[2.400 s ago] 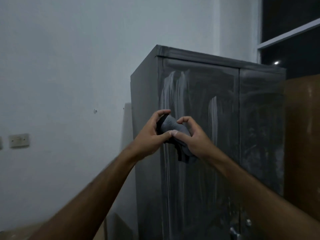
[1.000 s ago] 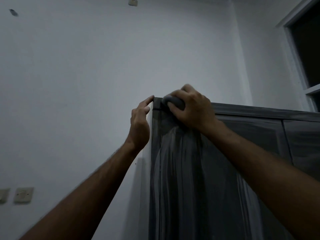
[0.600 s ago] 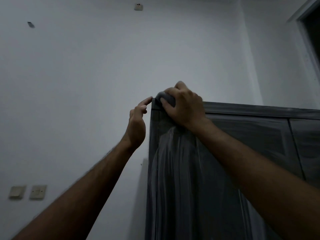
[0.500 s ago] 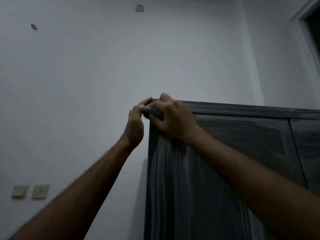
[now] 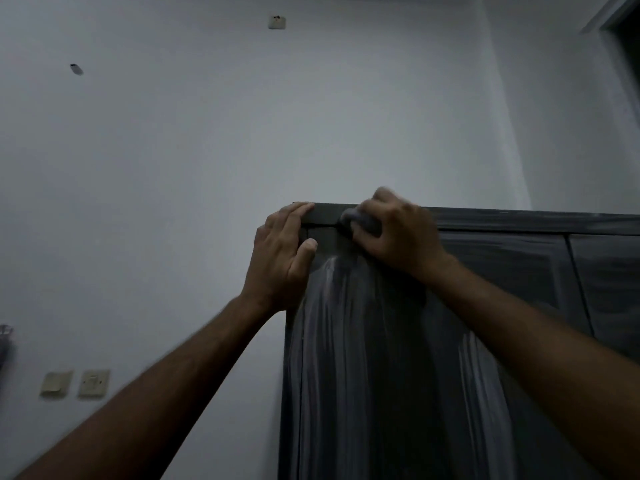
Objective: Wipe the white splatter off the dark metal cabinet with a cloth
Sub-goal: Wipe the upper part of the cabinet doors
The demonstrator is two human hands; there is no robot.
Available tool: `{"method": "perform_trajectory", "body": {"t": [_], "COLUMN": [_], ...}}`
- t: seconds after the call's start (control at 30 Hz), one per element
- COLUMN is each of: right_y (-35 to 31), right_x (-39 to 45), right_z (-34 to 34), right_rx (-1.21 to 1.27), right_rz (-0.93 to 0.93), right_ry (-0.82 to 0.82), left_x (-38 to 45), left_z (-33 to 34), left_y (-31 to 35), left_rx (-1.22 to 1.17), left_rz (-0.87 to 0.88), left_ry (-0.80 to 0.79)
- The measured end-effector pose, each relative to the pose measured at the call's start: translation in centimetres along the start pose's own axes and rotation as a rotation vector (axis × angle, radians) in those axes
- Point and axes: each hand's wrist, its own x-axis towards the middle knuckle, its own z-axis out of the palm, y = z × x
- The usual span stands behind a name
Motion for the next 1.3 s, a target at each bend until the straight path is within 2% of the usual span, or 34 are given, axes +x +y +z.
{"method": "perform_trajectory", "body": {"t": [0.07,0.1,0.2,0.27,0.37,0.47,0.57,0.67,0.77,0.87,0.93,1.03,1.1,1.2,1.23,1.3], "right_y": [1.1,0.9,-0.9,0.5,3.4,2.3,-0.5,1.9,4.4,2.1,0.0,1.6,3.7,4.1,3.2,1.7], "right_x": [1.3,1.3,-1.1,-2.9,-1.7,0.8,0.1,-1.9,-1.1,0.5,-0.2,-2.3,-2.0,0.0,0.3,-0.6], "right_z": [-0.1,0.2,1.2,0.7,-0.5,0.8,2.2,1.2,0.2,1.3,2.4,2.6,1.8,1.5,1.9,2.6], "right_rx": [0.001,0.01,0.036,0.029,-0.04,-0.039,0.013,-0.006,-0.038,0.008,0.036,-0.028,-0.081,-0.042,-0.027,-0.005], "right_rz": [0.123,0.129,-0.041,-0.093,0.041,0.153,-0.033,-0.134,0.038,0.122,-0.028,-0.251,-0.171,0.106,0.112,-0.043], "right_ry": [0.086,0.106,0.005,-0.02,0.054,0.124,0.032,-0.017,0.095,0.134,0.087,0.06,0.114,0.191,0.201,0.144], "left_x": [0.1,0.1,0.0,0.0,0.1,0.0,0.0,0.1,0.1,0.0,-0.1,-0.2,-0.2,0.0,0.0,0.0], "left_z": [0.4,0.7,1.2,1.2,1.1,1.2,1.0,0.6,0.5,0.6,0.4,-0.1,-0.5,-0.7,-0.7,-0.7], "left_y": [0.2,0.3,0.6,0.6,0.8,1.0,0.9,0.8,1.0,1.1,0.8,0.1,-0.2,-0.2,-0.2,-0.1], "left_rx": [0.013,0.017,0.043,0.066,0.101,0.106,0.108,0.127,0.144,0.164,0.184,0.216,0.225,0.235,0.238,0.249], "left_rz": [0.005,0.003,-0.013,-0.016,-0.019,-0.032,-0.036,-0.026,-0.015,0.001,0.014,0.049,0.075,0.09,0.088,0.092], "left_ry": [-0.013,-0.014,-0.01,-0.015,-0.02,-0.031,-0.045,-0.067,-0.084,-0.104,-0.125,-0.174,-0.202,-0.229,-0.232,-0.237]}}
